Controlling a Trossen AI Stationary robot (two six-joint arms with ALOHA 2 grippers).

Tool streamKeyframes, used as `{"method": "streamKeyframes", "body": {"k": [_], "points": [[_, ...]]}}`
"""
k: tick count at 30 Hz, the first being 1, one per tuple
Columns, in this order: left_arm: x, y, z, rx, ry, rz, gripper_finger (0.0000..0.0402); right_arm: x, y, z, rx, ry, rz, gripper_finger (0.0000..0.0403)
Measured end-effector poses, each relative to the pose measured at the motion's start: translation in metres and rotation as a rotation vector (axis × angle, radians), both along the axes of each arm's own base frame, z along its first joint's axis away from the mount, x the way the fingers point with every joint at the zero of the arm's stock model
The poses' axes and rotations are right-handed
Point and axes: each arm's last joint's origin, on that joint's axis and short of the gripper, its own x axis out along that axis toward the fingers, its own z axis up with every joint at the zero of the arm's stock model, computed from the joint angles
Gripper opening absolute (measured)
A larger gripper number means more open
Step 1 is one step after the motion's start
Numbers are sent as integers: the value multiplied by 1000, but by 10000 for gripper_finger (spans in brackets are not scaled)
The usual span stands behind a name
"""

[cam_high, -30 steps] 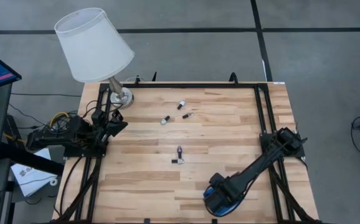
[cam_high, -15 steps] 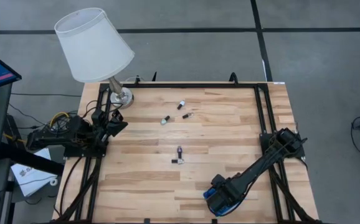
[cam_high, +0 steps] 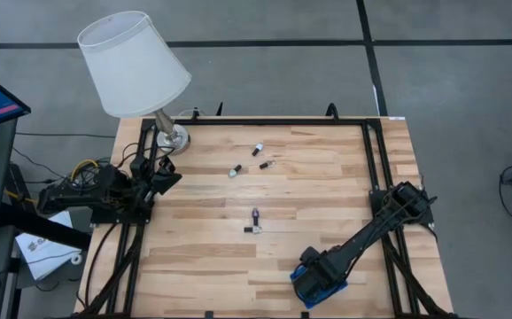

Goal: Pick & Place Nail Polish
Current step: Put the light blue nail polish into the blue bin

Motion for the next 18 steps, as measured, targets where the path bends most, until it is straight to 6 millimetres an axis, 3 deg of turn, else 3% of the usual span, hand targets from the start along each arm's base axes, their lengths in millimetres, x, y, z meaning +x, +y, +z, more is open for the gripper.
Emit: {"method": "streamKeyframes", "body": {"k": [12, 18], "points": [[0, 0, 0, 0, 0, 0, 1, 2, -2, 0, 5, -4, 17, 69], [0, 0, 0, 0, 0, 0, 1, 0, -4, 8, 16, -18, 39, 113]]}}
